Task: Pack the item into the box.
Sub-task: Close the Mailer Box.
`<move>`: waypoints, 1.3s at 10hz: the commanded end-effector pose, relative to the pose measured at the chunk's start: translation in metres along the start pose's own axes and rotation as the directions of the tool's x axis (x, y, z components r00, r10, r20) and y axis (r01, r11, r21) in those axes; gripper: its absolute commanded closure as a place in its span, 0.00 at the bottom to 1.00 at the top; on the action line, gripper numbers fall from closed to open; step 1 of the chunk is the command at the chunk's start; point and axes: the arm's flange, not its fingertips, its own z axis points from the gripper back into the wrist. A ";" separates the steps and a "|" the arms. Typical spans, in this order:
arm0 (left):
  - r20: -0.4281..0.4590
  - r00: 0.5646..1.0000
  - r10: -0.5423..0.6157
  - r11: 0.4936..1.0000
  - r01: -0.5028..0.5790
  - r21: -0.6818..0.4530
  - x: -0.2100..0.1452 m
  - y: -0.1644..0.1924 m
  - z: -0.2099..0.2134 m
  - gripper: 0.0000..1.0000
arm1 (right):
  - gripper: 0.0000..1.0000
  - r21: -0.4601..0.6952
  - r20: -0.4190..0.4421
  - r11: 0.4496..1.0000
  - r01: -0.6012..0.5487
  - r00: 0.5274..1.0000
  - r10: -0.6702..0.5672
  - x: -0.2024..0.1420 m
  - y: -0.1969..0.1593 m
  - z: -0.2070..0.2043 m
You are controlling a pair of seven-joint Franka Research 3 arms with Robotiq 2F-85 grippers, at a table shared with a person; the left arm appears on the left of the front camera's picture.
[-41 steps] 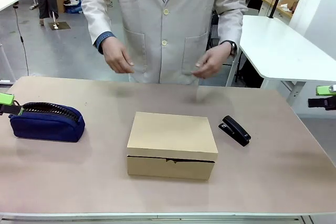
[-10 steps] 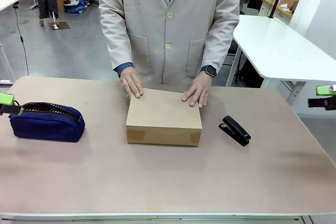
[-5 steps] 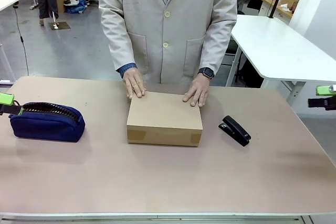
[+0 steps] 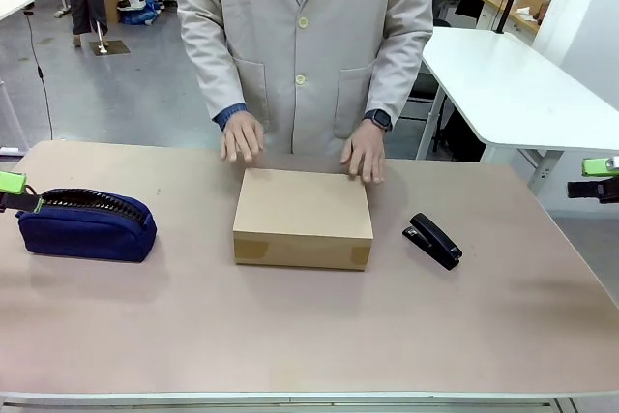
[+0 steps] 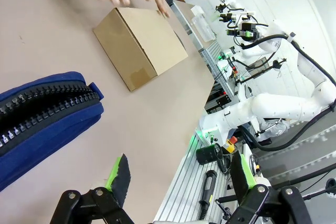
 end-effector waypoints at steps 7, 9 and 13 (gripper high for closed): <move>0.003 1.000 0.007 1.000 -0.007 0.003 -0.001 -0.005 0.001 0.00 | 0.00 -0.012 -0.004 1.000 -0.011 1.000 0.011 0.000 -0.002 0.002; 0.003 1.000 0.007 1.000 -0.007 0.003 -0.001 -0.005 0.001 0.00 | 0.00 -0.012 -0.004 1.000 -0.011 1.000 0.011 0.000 -0.002 0.002; 0.003 1.000 0.007 1.000 -0.007 0.003 -0.001 -0.005 0.001 0.00 | 0.00 -0.012 -0.004 1.000 -0.011 1.000 0.011 0.000 -0.002 0.002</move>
